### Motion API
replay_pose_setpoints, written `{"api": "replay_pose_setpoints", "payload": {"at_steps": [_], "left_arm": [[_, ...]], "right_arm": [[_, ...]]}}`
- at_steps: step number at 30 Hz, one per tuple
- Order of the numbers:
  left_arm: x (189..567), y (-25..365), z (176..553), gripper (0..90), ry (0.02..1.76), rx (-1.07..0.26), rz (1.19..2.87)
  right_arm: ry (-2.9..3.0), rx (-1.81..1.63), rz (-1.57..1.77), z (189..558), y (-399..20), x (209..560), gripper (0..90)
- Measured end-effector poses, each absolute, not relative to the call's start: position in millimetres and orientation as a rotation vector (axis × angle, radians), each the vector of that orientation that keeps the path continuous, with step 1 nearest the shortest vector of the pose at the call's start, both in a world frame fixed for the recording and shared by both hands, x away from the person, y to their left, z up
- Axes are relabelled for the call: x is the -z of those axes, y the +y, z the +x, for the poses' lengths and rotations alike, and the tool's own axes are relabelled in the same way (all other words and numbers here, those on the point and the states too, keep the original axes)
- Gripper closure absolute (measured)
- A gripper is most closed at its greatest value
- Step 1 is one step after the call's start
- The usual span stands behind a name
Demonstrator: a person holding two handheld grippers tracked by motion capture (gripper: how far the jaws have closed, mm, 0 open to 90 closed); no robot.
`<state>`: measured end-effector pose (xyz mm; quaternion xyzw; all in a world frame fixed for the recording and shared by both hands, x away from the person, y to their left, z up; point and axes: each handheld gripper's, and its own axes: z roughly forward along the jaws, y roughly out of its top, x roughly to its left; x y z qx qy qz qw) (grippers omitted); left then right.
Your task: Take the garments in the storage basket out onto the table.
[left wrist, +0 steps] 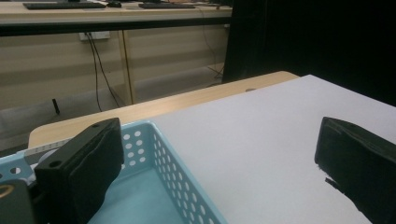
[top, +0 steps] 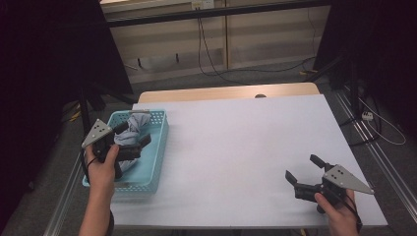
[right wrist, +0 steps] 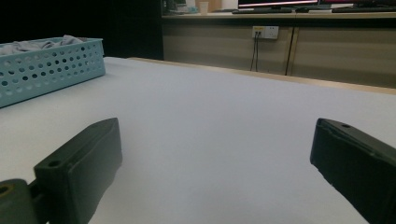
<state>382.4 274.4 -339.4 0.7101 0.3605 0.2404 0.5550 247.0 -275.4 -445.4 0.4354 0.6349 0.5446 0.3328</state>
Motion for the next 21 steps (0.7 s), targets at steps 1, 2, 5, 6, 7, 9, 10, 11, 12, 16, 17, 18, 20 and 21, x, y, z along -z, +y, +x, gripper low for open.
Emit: {"api": "replay_pose_setpoints", "payload": {"at_steps": [1, 2, 5, 6, 7, 9, 10, 11, 12, 16, 17, 18, 20, 21], "left_arm": [[340, 274, 384, 1.7, 0.854, -0.568, 1.675], [341, 275, 385, 1.7, 0.853, -0.563, 1.680], [343, 276, 388, 1.8, 0.857, -0.561, 1.689], [344, 276, 389, 1.8, 0.863, -0.560, 1.686], [345, 277, 390, 1.8, 0.863, -0.554, 1.686], [346, 280, 391, 1.8, 0.873, -0.560, 1.684], [346, 281, 392, 1.8, 0.875, -0.562, 1.687], [347, 283, 392, 1.8, 0.882, -0.561, 1.682], [348, 285, 393, 1.8, 0.886, -0.561, 1.683], [348, 290, 394, 1.9, 0.905, -0.558, 1.676], [348, 291, 394, 1.9, 0.906, -0.563, 1.676], [347, 292, 394, 1.9, 0.911, -0.563, 1.674], [347, 293, 394, 1.8, 0.916, -0.561, 1.671], [347, 294, 395, 1.8, 0.919, -0.563, 1.672]], "right_arm": [[1.659, -1.421, 1.137, 247, -275, 445, 1.8], [1.659, -1.419, 1.136, 247, -275, 445, 1.8], [1.659, -1.420, 1.133, 246, -276, 445, 1.8], [1.660, -1.418, 1.133, 246, -276, 445, 1.8], [1.661, -1.418, 1.134, 246, -276, 445, 1.8], [1.662, -1.424, 1.137, 246, -276, 445, 1.8], [1.663, -1.425, 1.134, 247, -276, 445, 1.8], [1.666, -1.427, 1.130, 247, -275, 445, 1.8], [1.670, -1.426, 1.128, 247, -274, 445, 1.8], [1.678, -1.428, 1.122, 246, -272, 445, 1.8], [1.685, -1.426, 1.113, 245, -272, 445, 1.8], [1.682, -1.432, 1.116, 245, -272, 445, 1.8], [1.686, -1.432, 1.119, 246, -273, 445, 1.7], [1.684, -1.432, 1.122, 246, -273, 446, 1.8]]}}
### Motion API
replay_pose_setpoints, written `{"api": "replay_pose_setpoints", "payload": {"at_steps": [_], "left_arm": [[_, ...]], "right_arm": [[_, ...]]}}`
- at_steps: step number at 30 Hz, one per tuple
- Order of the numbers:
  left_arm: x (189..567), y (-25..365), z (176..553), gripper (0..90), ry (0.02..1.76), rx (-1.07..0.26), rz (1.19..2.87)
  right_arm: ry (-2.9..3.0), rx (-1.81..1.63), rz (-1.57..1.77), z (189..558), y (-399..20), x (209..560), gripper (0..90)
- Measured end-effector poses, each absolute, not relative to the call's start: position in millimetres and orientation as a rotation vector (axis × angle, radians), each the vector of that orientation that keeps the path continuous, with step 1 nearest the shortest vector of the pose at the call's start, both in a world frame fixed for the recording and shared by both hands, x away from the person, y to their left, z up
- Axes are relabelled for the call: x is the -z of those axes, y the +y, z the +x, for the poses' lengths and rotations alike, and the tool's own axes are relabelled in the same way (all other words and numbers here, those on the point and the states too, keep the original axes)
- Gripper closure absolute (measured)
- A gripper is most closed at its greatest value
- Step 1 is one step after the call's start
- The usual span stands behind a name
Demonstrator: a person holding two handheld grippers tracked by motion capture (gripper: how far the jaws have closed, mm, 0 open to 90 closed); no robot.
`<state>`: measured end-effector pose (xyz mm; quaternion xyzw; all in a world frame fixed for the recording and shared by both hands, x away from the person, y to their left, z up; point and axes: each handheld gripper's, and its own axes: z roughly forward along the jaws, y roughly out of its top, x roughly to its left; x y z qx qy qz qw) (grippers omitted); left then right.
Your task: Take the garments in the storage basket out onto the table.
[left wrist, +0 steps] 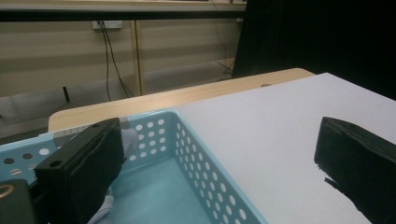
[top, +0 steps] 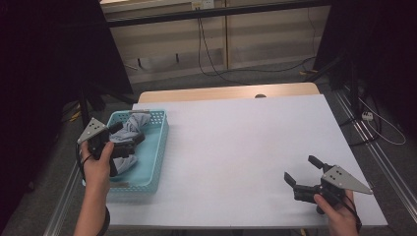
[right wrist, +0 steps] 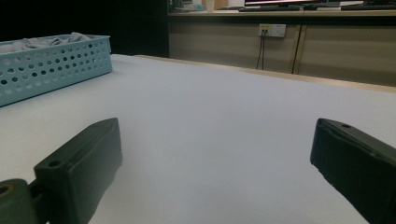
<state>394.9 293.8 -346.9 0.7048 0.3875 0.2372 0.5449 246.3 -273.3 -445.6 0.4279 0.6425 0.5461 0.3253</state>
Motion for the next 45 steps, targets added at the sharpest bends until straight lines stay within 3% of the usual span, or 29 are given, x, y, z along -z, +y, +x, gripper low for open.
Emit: {"api": "replay_pose_setpoints", "payload": {"at_steps": [21, 33, 45], "left_arm": [[367, 308, 417, 1.9, 0.975, -0.534, 1.658], [376, 328, 430, 2.1, 1.056, -0.567, 1.728], [389, 324, 449, 2.8, 1.097, -0.536, 1.801]], "right_arm": [[1.694, -1.443, 1.135, 248, -273, 447, 1.7], [1.712, -1.457, 1.116, 248, -269, 446, 1.7], [1.709, -1.448, 1.113, 244, -270, 444, 1.9]]}}
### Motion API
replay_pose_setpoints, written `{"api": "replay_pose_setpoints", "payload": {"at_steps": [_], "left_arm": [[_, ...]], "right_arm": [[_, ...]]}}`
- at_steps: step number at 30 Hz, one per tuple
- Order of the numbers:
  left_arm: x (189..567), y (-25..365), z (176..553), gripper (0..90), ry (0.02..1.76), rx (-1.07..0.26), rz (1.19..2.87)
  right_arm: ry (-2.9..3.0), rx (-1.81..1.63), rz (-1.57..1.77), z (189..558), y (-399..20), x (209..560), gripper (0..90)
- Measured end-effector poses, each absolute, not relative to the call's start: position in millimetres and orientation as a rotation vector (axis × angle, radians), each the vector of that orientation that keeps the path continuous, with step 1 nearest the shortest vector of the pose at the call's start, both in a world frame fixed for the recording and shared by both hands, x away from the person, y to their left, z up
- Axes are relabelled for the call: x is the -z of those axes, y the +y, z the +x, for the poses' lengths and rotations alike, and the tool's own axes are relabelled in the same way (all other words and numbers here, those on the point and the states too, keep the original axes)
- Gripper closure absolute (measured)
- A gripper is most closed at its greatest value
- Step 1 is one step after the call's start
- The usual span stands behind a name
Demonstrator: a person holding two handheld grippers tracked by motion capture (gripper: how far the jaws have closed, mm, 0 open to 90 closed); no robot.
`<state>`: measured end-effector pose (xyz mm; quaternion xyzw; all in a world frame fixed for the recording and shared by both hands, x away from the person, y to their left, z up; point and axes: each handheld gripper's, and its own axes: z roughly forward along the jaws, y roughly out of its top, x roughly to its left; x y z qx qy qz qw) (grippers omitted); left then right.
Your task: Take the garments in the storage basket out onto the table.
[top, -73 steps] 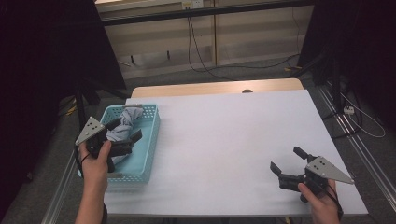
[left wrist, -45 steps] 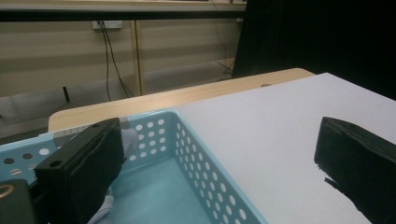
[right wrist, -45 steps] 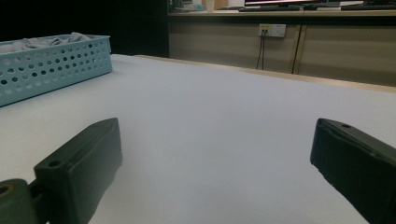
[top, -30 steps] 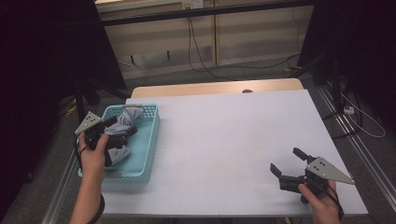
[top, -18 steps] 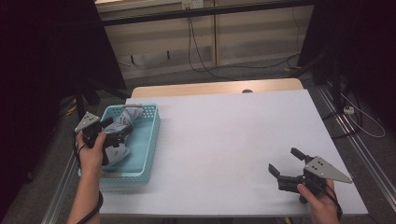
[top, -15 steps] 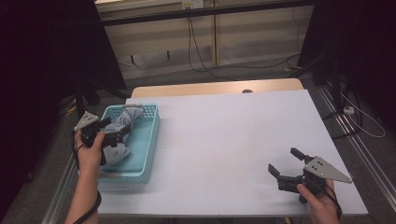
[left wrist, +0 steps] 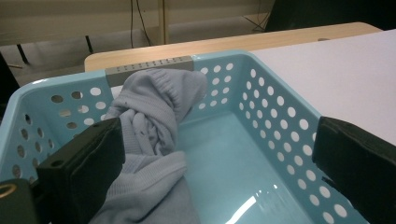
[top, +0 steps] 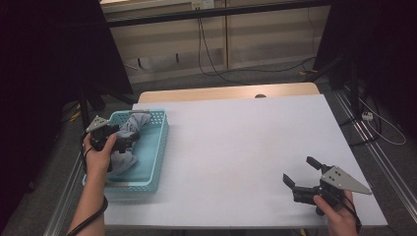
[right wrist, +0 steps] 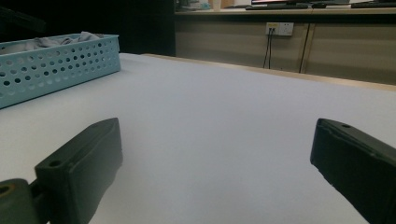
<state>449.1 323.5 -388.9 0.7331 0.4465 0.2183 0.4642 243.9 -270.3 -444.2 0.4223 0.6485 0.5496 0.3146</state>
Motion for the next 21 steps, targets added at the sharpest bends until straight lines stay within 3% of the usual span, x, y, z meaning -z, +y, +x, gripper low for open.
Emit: {"api": "replay_pose_setpoints", "payload": {"at_steps": [21], "left_arm": [[410, 332, 473, 2.1, 1.196, -0.483, 1.835]], "right_arm": [[1.707, -1.442, 1.131, 245, -272, 446, 1.9]]}}
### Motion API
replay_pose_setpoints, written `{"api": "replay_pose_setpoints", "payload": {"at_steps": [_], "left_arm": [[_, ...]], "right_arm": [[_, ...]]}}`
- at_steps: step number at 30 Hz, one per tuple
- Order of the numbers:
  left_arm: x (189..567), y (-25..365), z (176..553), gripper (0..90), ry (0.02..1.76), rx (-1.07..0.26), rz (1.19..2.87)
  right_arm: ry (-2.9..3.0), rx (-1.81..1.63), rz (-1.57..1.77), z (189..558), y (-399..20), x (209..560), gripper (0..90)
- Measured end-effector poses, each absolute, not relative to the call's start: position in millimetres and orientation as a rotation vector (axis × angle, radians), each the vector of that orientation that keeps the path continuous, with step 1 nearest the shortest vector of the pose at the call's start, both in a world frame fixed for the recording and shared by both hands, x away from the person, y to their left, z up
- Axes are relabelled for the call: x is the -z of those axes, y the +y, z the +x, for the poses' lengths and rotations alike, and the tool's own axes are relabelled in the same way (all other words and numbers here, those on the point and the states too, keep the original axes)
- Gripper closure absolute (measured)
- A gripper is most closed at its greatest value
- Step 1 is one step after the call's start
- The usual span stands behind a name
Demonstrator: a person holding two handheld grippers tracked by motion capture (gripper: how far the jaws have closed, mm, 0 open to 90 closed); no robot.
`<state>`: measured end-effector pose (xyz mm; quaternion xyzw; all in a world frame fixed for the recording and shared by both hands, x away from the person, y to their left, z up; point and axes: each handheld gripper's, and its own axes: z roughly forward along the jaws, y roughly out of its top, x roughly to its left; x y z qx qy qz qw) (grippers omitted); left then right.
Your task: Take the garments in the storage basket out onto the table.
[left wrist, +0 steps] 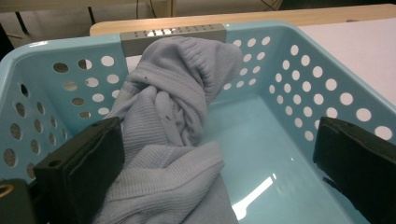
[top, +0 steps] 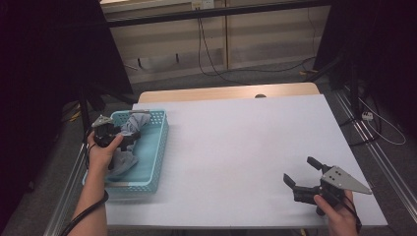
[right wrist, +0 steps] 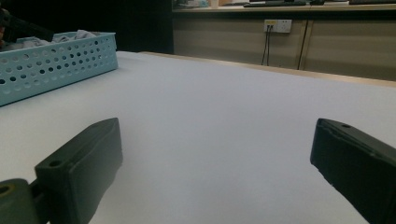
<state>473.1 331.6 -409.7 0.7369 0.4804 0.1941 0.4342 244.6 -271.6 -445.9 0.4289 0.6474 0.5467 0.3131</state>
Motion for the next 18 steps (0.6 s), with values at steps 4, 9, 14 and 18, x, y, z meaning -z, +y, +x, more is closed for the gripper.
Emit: {"api": "replay_pose_setpoints", "payload": {"at_steps": [4, 9, 14, 18], "left_arm": [[409, 333, 474, 2.5, 1.204, -0.473, 1.830], [405, 334, 472, 4.1, 1.192, -0.487, 1.866], [398, 338, 472, 4.6, 1.209, -0.519, 1.905], [402, 337, 475, 4.2, 1.210, -0.521, 1.915]], "right_arm": [[1.711, -1.440, 1.127, 244, -270, 446, 1.8], [1.711, -1.432, 1.124, 243, -272, 446, 2.0], [1.702, -1.434, 1.129, 242, -273, 445, 2.1], [1.704, -1.434, 1.124, 241, -273, 445, 2.1]]}}
